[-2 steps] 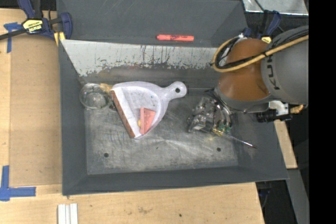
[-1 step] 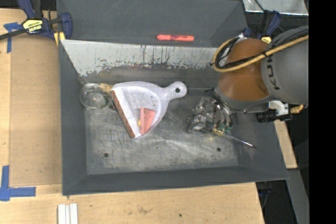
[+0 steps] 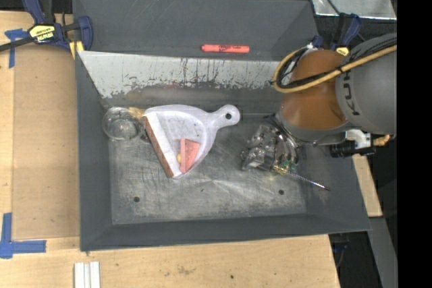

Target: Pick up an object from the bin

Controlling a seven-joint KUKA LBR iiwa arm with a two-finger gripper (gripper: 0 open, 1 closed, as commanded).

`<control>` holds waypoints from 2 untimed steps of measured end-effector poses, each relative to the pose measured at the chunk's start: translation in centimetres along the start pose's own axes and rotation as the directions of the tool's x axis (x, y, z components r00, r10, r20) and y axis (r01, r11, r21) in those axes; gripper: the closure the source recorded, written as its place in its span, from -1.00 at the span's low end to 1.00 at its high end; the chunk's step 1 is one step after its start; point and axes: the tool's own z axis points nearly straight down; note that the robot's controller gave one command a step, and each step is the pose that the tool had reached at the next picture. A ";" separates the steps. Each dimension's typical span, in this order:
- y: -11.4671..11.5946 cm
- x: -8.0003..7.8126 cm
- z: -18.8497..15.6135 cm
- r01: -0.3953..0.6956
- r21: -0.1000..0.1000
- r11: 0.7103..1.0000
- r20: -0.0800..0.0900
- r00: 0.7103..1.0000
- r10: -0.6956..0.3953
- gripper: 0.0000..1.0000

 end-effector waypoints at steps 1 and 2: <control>0.0 0.0 0.0 0.000 0.000 1.000 0.000 1.000 0.000 1.00; 0.0 0.0 0.0 0.000 0.000 1.000 0.000 1.000 0.000 1.00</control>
Offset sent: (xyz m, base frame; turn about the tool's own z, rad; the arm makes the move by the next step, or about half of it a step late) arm 0.0000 0.0000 0.0000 0.0000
